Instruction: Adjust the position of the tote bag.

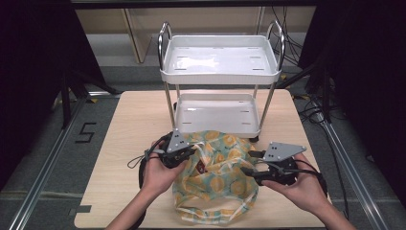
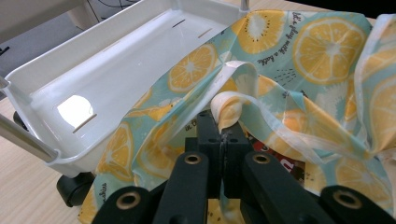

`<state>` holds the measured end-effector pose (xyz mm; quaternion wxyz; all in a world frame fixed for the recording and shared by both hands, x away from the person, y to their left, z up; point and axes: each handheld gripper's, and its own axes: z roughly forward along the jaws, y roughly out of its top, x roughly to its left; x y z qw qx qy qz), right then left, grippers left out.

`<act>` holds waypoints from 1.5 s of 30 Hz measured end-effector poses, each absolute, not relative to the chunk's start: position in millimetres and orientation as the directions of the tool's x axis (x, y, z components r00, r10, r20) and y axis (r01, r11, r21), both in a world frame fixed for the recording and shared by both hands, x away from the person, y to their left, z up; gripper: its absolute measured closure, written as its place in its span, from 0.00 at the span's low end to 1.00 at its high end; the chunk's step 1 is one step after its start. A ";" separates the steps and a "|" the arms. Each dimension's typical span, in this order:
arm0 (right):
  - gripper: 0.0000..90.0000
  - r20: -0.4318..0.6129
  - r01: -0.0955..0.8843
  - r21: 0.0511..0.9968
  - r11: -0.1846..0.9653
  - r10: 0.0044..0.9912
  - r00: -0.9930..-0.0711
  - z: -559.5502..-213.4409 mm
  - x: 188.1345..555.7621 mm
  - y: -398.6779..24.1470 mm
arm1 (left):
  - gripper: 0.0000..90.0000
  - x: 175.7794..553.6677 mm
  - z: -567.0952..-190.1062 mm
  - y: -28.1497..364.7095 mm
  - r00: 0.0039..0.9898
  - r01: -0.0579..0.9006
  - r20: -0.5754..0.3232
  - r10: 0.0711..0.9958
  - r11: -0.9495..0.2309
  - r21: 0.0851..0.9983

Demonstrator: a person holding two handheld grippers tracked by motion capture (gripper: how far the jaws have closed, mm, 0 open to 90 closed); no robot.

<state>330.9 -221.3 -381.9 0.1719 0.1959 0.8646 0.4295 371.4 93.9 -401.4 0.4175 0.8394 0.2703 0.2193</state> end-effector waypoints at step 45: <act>1.00 -0.088 0.321 0.796 0.514 0.622 -0.778 -401.2 384.5 -227.6 | 0.99 390.8 -419.5 114.9 0.707 0.305 0.123 0.697 -0.457 0.836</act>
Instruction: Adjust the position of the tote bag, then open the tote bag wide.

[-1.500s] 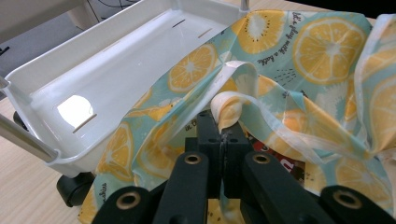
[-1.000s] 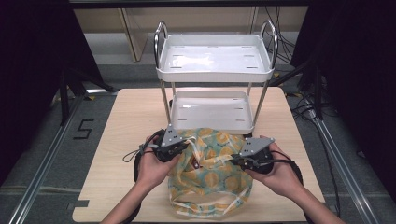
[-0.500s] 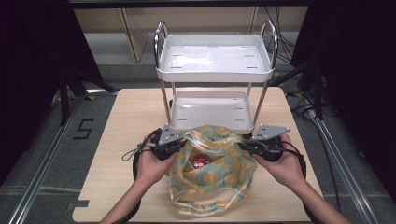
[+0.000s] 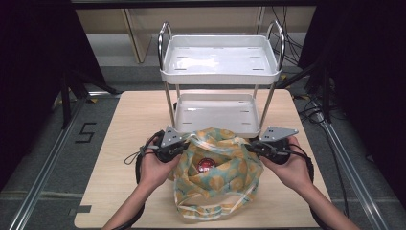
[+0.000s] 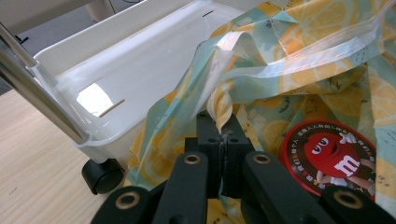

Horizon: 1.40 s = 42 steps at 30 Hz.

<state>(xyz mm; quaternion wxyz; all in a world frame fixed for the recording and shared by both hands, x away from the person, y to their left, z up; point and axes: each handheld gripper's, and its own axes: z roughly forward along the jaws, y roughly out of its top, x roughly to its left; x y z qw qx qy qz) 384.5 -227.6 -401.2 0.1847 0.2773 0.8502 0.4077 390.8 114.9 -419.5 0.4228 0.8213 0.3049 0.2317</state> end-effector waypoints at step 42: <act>1.00 -0.150 0.319 0.750 0.580 0.619 -0.771 -427.7 405.4 -219.8 | 0.99 401.7 -448.2 118.2 0.694 0.378 0.124 0.710 -0.505 0.776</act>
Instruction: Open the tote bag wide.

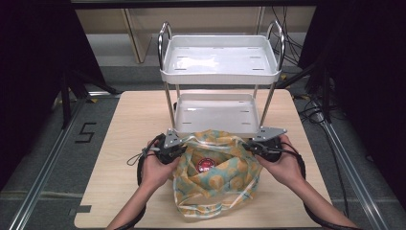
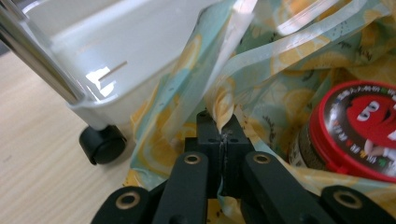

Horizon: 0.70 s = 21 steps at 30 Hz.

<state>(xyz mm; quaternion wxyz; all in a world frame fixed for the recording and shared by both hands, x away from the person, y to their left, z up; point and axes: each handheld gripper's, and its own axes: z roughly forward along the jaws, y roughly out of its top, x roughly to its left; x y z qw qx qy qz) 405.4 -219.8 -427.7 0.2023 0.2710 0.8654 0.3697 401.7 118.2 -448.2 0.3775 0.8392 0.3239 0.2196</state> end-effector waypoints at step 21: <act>0.99 -0.112 0.409 0.634 0.656 0.601 -0.791 -471.6 411.1 -211.4 | 0.99 402.6 -479.8 113.6 0.716 0.454 0.074 0.694 -0.544 0.706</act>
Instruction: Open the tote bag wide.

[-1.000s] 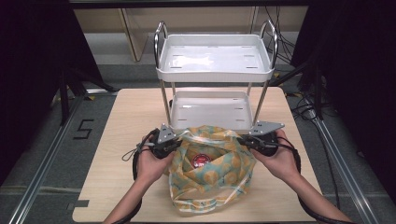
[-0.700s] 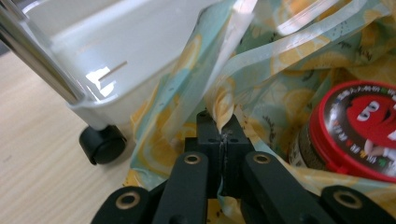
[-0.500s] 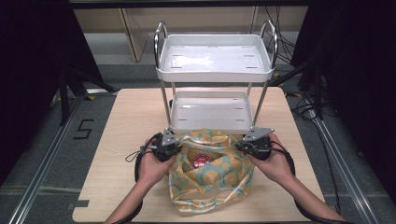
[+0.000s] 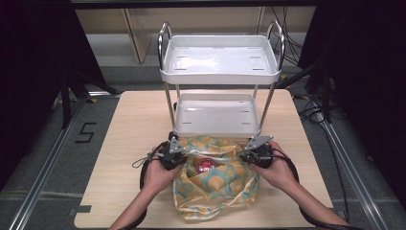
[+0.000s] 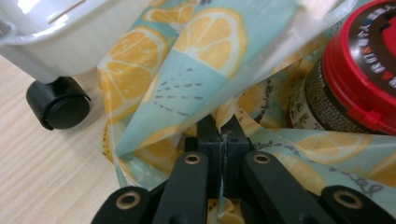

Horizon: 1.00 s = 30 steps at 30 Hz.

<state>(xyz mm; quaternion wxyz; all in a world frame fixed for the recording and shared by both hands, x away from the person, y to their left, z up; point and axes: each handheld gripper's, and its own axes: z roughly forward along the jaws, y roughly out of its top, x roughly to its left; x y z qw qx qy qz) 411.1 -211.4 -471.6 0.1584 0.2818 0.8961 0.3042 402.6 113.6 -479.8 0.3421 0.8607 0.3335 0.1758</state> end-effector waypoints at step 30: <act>0.74 -0.109 0.196 0.770 0.608 0.428 -0.897 -415.2 371.8 -188.9 | 0.99 401.9 -478.4 109.3 0.721 0.441 0.103 0.686 -0.568 0.695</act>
